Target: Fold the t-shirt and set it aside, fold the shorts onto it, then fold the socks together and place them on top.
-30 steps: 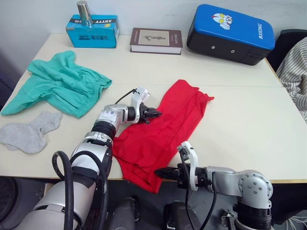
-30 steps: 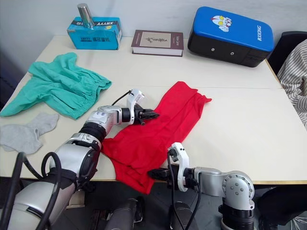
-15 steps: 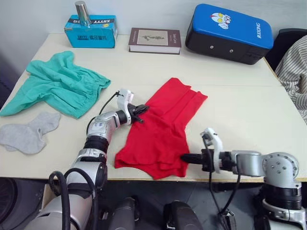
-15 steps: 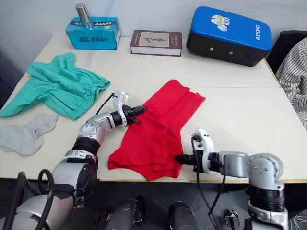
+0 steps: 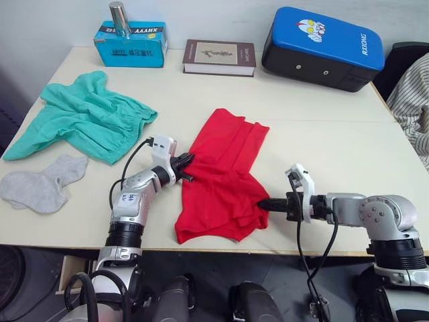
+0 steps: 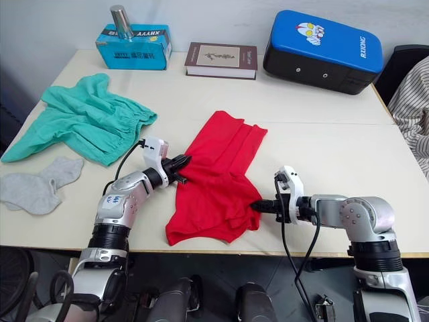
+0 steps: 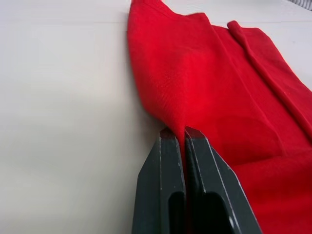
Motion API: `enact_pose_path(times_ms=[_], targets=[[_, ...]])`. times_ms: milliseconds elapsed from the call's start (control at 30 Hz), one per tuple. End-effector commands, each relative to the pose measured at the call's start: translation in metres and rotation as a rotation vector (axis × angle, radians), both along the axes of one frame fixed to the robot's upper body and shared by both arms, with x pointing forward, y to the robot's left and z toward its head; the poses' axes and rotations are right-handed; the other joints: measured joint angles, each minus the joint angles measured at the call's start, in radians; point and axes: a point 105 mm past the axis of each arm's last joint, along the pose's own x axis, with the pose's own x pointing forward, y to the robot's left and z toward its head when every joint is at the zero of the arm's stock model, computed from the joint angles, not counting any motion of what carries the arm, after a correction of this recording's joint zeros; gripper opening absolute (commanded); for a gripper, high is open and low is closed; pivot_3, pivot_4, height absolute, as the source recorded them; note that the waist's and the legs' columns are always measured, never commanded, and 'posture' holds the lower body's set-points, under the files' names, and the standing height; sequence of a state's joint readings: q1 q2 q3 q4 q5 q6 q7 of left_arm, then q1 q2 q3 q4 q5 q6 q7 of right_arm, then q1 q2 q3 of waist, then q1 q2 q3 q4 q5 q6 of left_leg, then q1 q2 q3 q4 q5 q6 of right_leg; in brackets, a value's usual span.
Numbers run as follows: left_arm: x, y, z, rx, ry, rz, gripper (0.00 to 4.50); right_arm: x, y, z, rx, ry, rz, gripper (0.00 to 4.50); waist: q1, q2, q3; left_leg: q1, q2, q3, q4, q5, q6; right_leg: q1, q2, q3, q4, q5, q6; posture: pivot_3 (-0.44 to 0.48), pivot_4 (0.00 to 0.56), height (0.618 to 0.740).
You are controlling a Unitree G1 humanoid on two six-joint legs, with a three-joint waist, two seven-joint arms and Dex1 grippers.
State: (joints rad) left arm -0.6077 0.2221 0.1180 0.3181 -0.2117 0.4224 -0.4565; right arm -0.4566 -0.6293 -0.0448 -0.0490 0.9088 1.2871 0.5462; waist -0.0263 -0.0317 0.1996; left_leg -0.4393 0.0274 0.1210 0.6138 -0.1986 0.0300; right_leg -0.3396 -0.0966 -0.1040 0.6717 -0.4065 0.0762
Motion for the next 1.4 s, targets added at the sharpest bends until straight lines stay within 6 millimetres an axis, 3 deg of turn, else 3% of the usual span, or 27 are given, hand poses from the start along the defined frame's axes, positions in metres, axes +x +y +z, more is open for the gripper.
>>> enact_pose_path(times_ms=[33, 167, 200, 267, 333, 400, 500, 633, 733, 833, 967, 1067, 1400], targets=[[-0.001, 0.009, 0.017, 0.024, -0.09, 0.026, 0.02, 0.008, -0.012, -0.004, -0.051, -0.023, -0.032, 0.0, -0.001, 0.0, 0.0, 0.0, 0.0, 0.0, 0.0, 0.0, 0.0, 0.0, 0.0, 0.0, 0.0, 0.0, 0.0, 0.0, 0.15, 0.74], [-0.005, 0.013, 0.017, 0.011, -0.096, 0.016, 0.02, 0.012, -0.014, -0.001, -0.039, -0.032, -0.027, 0.0, 0.0, 0.0, 0.0, 0.0, 0.0, 0.0, 0.0, 0.0, 0.0, 0.0, 0.0, 0.0, 0.0, 0.0, 0.0, 0.0, 0.15, 0.74], [-0.006, 0.015, 0.019, 0.0, -0.098, 0.013, 0.49, 0.009, -0.011, 0.003, -0.019, -0.035, 0.002, 0.23, 0.001, 0.0, 0.0, 0.0, 0.0, 0.0, 0.0, 0.0, 0.0, 0.0, 0.0, 0.0, 0.0, 0.0, 0.0, 0.0, 0.15, 0.74], [-0.009, 0.019, 0.021, 0.019, -0.107, -0.01, 0.9, 0.004, -0.008, 0.01, -0.004, -0.068, 0.043, 0.7, 0.002, 0.0, 0.0, 0.0, 0.0, 0.0, 0.0, 0.0, 0.0, 0.0, 0.0, 0.0, 0.0, 0.0, 0.0, 0.0, 0.15, 0.74], [-0.015, 0.026, 0.022, 0.053, -0.118, -0.041, 1.56, 0.0, -0.01, 0.016, -0.024, -0.146, 0.07, 1.4, 0.003, 0.0, 0.0, 0.0, 0.0, 0.0, 0.0, 0.0, 0.0, 0.0, 0.0, 0.0, 0.0, 0.0, 0.0, 0.0, 0.15, 0.74], [-0.028, 0.037, 0.021, 0.15, -0.152, -0.128, 2.18, -0.007, -0.021, 0.018, -0.171, -0.342, 0.173, 2.09, 0.005, 0.0, 0.0, 0.0, 0.0, 0.0, 0.0, 0.0, 0.0, 0.0, 0.0, 0.0, -0.001, 0.0, 0.0, 0.0, 0.15, 0.74], [-0.041, 0.061, 0.018, 0.292, -0.186, -0.17, 3.13, -0.011, -0.034, 0.028, -0.244, -0.557, 0.247, 3.12, 0.007, 0.0, 0.0, 0.0, 0.0, 0.0, -0.002, -0.001, 0.0, 0.0, 0.0, -0.001, -0.005, 0.0, 0.0, 0.0, 0.15, 0.74], [-0.063, 0.087, 0.009, 0.613, -0.285, -0.303, 4.37, -0.019, -0.059, 0.031, -0.388, -0.805, 0.37, 4.47, 0.004, 0.001, 0.001, 0.0, 0.0, 0.002, -0.002, -0.001, 0.0, 0.002, 0.0, -0.001, -0.009, 0.0, 0.0, 0.0, 0.15, 0.74], [-0.077, 0.086, 0.005, 0.795, -0.406, -0.462, 4.44, -0.025, -0.071, 0.017, -0.536, -0.94, 0.528, 4.49, 0.005, 0.001, 0.001, 0.001, 0.0, 0.003, -0.002, -0.002, 0.001, 0.003, 0.0, -0.002, -0.011, 0.0, 0.0, 0.0, 0.15, 0.74], [-0.087, 0.075, -0.008, 0.966, -0.543, -0.665, 4.44, -0.024, -0.068, 0.002, -0.61, -1.115, 0.685, 4.49, 0.008, 0.001, 0.001, 0.002, 0.0, 0.004, -0.002, -0.002, 0.002, 0.004, -0.001, -0.002, -0.011, 0.0, 0.0, 0.0, 0.15, 0.74], [-0.091, 0.059, -0.019, 0.994, -0.63, -0.826, 4.44, -0.019, -0.054, -0.009, -0.617, -1.234, 0.783, 4.49, 0.0, 0.001, 0.001, 0.005, 0.0, 0.004, -0.002, -0.002, 0.002, 0.006, -0.001, -0.002, -0.01, 0.0, 0.0, 0.0, 0.15, 0.74], [-0.089, 0.041, -0.022, 0.983, -0.688, -0.908, 4.44, -0.017, -0.034, -0.01, -0.534, -1.262, 0.816, 4.49, -0.002, 0.002, 0.001, 0.019, 0.001, 0.004, -0.002, -0.003, 0.001, 0.019, -0.001, -0.003, -0.01, 0.0, 0.0, 0.0, 0.15, 0.74], [-0.088, 0.015, -0.027, 1.008, -0.782, -1.091, 4.44, -0.013, -0.002, -0.014, -0.508, -1.418, 0.958, 4.49, -0.001, 0.002, 0.0, 0.019, 0.001, 0.002, 0.0, -0.004, 0.0, 0.02, -0.001, -0.004, -0.008, 0.0, 0.0, 0.0, 0.15, 0.74]])
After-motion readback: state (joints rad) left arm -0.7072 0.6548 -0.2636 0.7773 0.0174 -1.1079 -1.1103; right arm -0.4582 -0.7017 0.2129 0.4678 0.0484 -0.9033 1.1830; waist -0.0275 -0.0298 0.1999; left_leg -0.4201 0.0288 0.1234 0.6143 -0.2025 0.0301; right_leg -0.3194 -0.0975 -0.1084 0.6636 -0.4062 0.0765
